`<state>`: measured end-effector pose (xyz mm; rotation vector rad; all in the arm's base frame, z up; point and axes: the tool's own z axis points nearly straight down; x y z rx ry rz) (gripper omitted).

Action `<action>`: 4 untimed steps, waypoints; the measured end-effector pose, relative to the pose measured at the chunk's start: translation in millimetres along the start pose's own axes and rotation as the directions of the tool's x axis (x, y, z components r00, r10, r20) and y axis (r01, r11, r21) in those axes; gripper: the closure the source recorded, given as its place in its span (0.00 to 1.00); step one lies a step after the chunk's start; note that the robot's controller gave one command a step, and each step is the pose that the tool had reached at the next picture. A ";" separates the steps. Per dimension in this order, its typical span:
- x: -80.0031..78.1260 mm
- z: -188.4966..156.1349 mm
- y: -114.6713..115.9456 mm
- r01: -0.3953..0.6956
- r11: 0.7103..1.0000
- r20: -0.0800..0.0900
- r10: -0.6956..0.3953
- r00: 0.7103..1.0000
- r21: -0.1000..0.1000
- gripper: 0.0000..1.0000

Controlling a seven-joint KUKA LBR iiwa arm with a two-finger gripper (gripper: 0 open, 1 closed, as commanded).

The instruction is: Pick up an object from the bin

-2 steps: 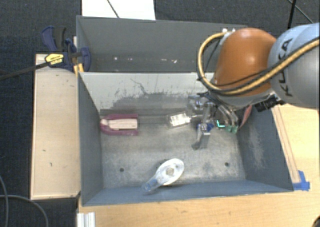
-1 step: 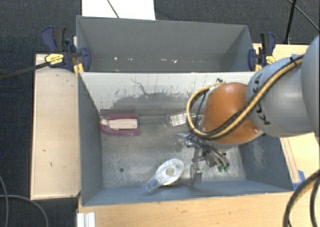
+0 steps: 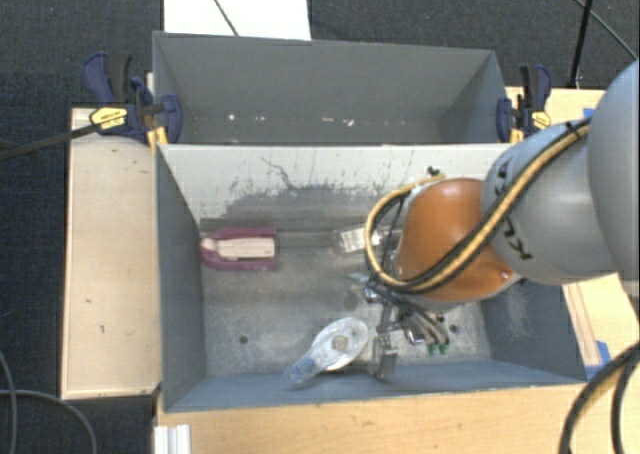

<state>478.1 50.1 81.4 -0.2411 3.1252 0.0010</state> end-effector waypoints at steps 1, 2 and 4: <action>1.2 0.7 0.1 -0.003 1.000 -0.004 0.003 1.000 -0.001 1.00; -23.6 -148.2 -15.6 -0.034 0.999 0.004 0.034 0.999 0.001 1.00; -42.6 -240.9 -136.4 0.341 0.940 0.002 -0.341 0.940 0.006 1.00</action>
Offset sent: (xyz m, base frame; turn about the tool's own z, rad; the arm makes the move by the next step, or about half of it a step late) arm 0.0000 0.0000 0.0000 0.0000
